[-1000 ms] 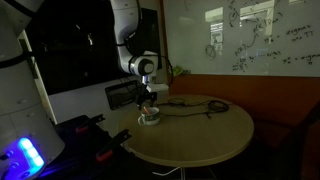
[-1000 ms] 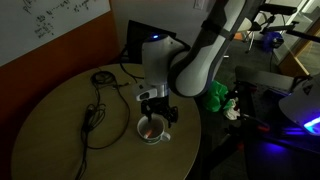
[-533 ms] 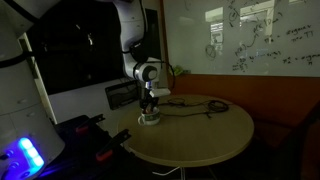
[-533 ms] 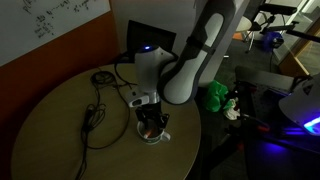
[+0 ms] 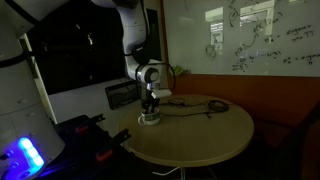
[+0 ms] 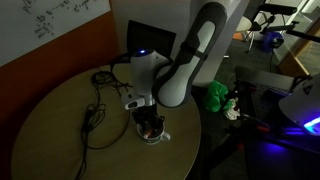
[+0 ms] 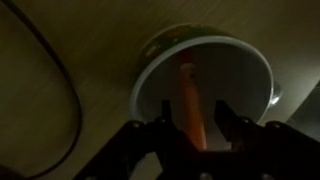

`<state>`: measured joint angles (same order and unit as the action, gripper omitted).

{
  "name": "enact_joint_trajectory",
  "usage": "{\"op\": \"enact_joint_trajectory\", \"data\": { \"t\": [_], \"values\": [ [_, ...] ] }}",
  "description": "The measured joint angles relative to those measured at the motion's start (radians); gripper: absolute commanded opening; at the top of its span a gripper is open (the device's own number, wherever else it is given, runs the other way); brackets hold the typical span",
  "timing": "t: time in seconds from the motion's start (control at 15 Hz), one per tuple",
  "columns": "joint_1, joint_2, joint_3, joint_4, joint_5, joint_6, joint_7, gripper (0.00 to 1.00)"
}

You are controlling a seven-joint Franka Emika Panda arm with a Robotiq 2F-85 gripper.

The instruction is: Pick the marker from the cup and put it on the table

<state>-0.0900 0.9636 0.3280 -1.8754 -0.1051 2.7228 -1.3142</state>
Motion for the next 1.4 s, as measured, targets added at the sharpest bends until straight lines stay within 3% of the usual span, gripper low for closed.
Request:
{"op": "enact_joint_trajectory", "data": {
  "t": [0.13, 0.2, 0.53, 1.07, 1.4],
  "values": [
    [0.001, 0.01, 0.003, 0.007, -0.002, -0.002, 0.0, 0.03],
    [0.001, 0.012, 0.006, 0.009, -0.003, -0.002, 0.0, 0.0],
    [-0.032, 0.01, 0.045, 0.008, -0.003, -0.01, -0.001, 0.05],
    [-0.197, -0.155, 0.183, -0.113, 0.028, -0.106, -0.059, 0.05],
    [-0.198, -0.286, 0.146, -0.191, 0.069, -0.134, -0.051, 0.05]
  ]
}}
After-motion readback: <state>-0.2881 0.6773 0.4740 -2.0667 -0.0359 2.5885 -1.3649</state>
